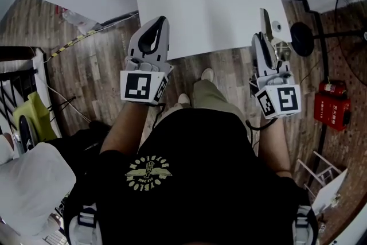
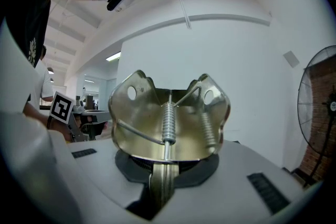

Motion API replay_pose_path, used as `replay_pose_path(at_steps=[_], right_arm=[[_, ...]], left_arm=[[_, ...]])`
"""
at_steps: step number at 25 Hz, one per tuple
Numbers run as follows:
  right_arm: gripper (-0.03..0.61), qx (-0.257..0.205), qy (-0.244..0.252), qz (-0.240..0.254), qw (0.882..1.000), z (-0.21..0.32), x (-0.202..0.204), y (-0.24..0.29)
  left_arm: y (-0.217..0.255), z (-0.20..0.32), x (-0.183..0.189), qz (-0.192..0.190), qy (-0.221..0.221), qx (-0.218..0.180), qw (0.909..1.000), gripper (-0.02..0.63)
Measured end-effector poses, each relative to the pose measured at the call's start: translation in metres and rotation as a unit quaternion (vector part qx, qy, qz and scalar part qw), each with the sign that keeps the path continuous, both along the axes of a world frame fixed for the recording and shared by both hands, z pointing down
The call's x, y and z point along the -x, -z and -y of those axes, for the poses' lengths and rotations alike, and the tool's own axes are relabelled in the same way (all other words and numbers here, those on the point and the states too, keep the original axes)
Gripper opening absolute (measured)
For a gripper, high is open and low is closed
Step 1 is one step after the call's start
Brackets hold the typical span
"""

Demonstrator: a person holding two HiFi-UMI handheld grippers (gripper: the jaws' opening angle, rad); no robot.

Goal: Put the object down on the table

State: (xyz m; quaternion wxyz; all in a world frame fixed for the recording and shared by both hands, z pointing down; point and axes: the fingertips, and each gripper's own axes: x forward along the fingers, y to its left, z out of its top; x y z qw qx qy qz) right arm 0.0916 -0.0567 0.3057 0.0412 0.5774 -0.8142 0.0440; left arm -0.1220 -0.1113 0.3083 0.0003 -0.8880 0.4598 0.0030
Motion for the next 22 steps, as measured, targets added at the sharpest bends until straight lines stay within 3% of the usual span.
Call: replay_pose_path(at_steps=[22], right_arm=[[0.044, -0.001, 0.055, 0.006, 0.998, 0.135, -0.067, -0.002]], left_arm=[[-0.002, 0.119, -0.073, 0.010, 0.045, 0.000, 0.9989, 0.006]])
